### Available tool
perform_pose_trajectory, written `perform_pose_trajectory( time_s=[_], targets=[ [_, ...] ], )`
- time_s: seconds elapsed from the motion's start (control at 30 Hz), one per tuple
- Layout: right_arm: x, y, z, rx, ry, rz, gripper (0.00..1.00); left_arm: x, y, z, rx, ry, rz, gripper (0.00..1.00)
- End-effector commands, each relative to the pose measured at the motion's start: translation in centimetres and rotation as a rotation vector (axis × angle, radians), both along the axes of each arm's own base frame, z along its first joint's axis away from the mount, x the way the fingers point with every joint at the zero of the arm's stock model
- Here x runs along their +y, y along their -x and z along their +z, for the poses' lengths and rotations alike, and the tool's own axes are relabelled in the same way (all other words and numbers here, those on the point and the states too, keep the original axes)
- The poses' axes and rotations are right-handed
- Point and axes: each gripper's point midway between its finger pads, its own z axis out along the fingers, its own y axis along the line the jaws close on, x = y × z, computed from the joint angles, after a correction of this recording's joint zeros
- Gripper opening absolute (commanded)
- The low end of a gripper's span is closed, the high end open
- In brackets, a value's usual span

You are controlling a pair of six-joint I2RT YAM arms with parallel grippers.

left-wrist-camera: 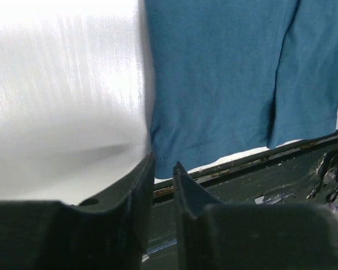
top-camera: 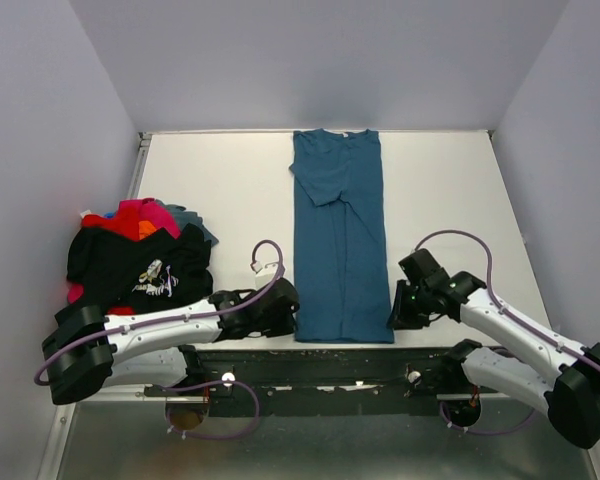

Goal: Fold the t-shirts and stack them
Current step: Grab the bottom of the folded rectangular tshirt with both arms

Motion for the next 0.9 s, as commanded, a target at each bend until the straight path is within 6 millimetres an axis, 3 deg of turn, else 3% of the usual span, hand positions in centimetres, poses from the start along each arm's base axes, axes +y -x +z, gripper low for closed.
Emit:
perform_pose_trajectory(
  time_s=[0.0, 0.37, 0.53, 0.57, 0.63, 0.77, 0.87],
  targets=[
    [-0.3, 1.3, -1.5, 0.06, 0.02, 0.026, 0.31, -0.1, 1.6, -0.8, 0.06, 0.03, -0.034, 0.37],
    [-0.4, 2.4, -3.3, 0.128, 0.024, 0.033, 0.26, -1.7, 2.0, -2.1, 0.1, 0.065, -0.064, 0.36],
    [-0.3, 2.7, -3.4, 0.141, 0.019, 0.039, 0.18, -1.8, 2.0, -2.0, 0.102, 0.065, -0.064, 0.32],
    [-0.2, 2.7, -3.3, 0.141, 0.013, 0.042, 0.16, -1.7, 2.1, -2.0, 0.103, 0.062, -0.064, 0.3],
    [-0.3, 2.7, -3.1, 0.146, 0.023, 0.042, 0.01, -1.7, 2.1, -1.8, 0.101, 0.063, -0.063, 0.2],
    [-0.6, 2.3, -2.4, 0.131, 0.045, 0.032, 0.01, -1.6, 2.2, -1.5, 0.105, 0.072, -0.061, 0.0],
    [-0.3, 1.9, -1.4, 0.108, 0.027, 0.034, 0.01, -1.4, 2.3, -1.0, 0.104, 0.075, -0.062, 0.0]
  ],
)
